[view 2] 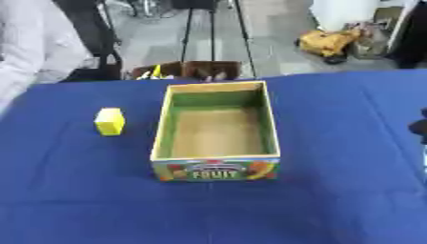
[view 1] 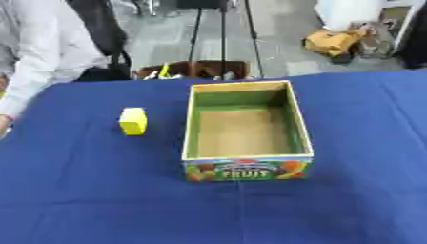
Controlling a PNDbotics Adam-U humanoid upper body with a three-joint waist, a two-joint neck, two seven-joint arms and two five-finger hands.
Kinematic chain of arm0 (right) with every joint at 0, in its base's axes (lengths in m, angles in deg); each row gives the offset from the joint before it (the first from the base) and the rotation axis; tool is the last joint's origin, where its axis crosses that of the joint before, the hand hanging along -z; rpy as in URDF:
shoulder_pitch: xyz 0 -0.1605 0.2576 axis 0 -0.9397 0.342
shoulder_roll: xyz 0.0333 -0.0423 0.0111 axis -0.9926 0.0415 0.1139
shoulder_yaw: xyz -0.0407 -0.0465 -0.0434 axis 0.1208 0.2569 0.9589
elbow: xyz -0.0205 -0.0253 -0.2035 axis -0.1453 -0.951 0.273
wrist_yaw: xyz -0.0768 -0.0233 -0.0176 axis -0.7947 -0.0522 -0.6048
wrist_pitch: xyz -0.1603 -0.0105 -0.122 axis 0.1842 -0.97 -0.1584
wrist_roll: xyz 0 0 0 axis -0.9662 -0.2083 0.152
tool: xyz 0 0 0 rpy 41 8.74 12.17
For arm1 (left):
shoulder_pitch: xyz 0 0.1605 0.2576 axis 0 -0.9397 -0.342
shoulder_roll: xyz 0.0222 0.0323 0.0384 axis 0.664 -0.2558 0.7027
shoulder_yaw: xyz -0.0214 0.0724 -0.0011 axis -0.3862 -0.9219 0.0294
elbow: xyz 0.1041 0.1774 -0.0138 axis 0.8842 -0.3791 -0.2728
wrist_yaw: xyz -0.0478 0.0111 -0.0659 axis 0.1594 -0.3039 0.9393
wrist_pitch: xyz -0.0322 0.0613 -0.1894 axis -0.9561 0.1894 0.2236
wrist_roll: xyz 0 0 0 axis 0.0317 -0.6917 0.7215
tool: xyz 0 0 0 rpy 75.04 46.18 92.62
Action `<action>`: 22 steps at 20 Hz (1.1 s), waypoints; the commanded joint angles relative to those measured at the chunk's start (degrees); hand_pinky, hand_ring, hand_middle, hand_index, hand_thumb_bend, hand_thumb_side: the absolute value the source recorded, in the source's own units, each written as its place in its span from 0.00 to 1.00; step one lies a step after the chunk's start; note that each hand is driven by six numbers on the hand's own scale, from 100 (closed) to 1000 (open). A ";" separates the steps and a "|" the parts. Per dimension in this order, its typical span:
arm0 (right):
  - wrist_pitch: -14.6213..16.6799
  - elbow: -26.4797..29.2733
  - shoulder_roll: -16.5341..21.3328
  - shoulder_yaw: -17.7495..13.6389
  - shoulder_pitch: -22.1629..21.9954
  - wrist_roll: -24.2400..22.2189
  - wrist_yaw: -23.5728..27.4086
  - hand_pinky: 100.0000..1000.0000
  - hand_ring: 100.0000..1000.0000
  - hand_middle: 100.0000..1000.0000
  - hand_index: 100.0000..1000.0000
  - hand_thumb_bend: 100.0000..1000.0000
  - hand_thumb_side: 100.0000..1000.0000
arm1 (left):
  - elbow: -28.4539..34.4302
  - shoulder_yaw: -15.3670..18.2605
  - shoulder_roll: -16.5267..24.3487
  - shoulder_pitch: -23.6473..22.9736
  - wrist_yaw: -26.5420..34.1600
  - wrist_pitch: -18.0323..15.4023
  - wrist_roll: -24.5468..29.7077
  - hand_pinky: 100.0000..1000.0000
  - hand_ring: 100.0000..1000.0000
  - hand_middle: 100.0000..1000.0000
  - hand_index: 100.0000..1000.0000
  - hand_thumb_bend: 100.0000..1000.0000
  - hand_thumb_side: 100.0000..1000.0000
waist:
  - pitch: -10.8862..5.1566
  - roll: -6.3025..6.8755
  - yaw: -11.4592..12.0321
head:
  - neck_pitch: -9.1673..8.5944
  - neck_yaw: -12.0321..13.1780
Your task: Pick up objects on the table and place them in the box.
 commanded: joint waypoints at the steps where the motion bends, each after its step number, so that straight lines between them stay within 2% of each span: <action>1: 0.05 0.89 0.76 -0.02 0.33 0.22 -0.18 0.65 0.90 0.48 0.67 0.01 0.50 | 1.19 -0.03 0.76 0.19 0.18 -0.05 0.01 0.25 0.30 0.29 0.44 0.11 0.93 | -0.64 0.00 -0.04 | 0.59 -0.22; 7: -0.03 0.89 0.79 -0.01 0.30 0.13 -0.38 0.65 0.90 0.48 0.67 0.02 0.50 | 1.19 -0.11 0.88 0.11 0.15 -0.01 0.13 0.25 0.30 0.30 0.44 0.13 0.93 | -0.57 0.08 -0.09 | 1.17 0.13; 10: -0.01 0.89 0.86 0.02 0.26 0.14 -0.43 0.65 0.90 0.48 0.67 0.02 0.50 | 1.19 -0.30 1.92 0.07 0.07 0.20 0.47 0.26 0.32 0.32 0.48 0.14 0.95 | -0.58 0.15 -0.12 | 1.35 0.24; 16: 0.01 0.89 0.99 0.15 0.19 -0.05 -0.62 0.65 0.90 0.48 0.67 0.03 0.50 | 1.19 -1.61 6.33 0.67 -0.49 1.79 3.96 0.31 0.37 0.41 0.64 0.23 1.00 | -0.49 0.42 -0.33 | 2.71 0.49; 22: 0.28 0.89 1.21 0.29 0.11 -0.27 -1.14 0.65 0.90 0.48 0.67 0.04 0.51 | -1.29 -3.36 13.25 2.61 -1.56 3.93 9.59 0.38 0.44 0.52 0.79 0.37 1.00 | 0.09 0.88 -0.70 | 3.95 0.60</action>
